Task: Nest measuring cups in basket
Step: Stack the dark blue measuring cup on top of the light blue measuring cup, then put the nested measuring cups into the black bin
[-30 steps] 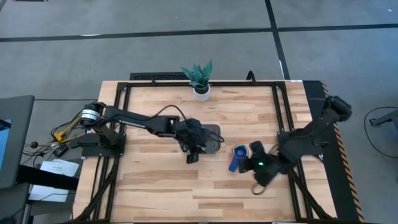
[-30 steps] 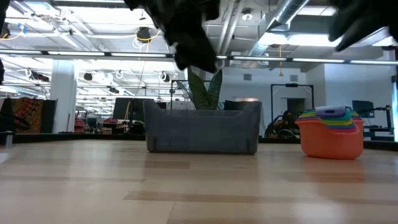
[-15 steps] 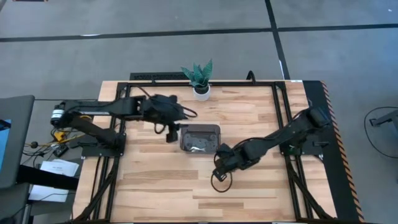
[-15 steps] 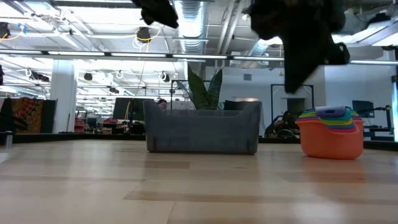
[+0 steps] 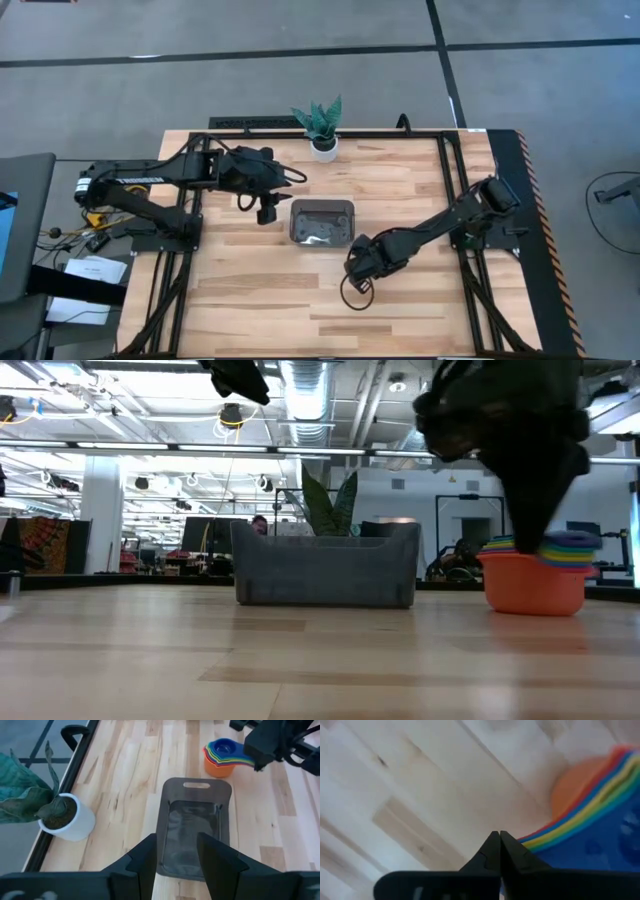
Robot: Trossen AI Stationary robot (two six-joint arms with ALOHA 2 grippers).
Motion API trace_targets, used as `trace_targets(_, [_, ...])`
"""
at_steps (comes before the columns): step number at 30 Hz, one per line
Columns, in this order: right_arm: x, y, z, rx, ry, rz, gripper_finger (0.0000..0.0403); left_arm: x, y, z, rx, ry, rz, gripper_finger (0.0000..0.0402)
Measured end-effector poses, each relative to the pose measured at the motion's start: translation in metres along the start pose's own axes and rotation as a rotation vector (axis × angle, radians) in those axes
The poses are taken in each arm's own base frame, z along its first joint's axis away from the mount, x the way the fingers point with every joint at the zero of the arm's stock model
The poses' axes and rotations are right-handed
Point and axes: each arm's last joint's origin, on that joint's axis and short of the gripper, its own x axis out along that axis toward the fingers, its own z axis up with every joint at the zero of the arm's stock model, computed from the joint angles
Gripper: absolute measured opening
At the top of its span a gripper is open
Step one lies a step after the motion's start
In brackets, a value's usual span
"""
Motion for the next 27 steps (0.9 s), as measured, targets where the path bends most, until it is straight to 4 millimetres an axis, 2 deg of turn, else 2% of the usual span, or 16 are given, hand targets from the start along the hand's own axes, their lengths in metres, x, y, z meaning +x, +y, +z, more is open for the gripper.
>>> trace_targets(5, [-0.001,0.003,-0.011,0.007,0.016,-0.009,0.0009,0.000,0.000,0.000,0.000,-0.004,0.002,0.0130])
trace_targets(12, [-0.005,0.006,-0.028,0.069,-0.016,-0.016,0.0044,0.000,0.000,0.004,-0.030,-0.041,0.013,0.0130])
trace_targets(17, [-0.028,0.002,-0.043,0.163,-0.095,0.013,0.0051,0.000,0.000,0.005,-0.034,-0.047,0.013,0.0130])
trace_targets(23, [-0.067,-0.019,-0.062,0.338,-0.222,0.029,0.0052,0.000,0.001,0.006,-0.026,-0.058,0.021,0.0130])
trace_targets(27, [-0.080,-0.032,-0.077,0.406,-0.266,-0.007,0.0057,0.000,0.001,0.006,-0.012,-0.057,0.028,0.0130])
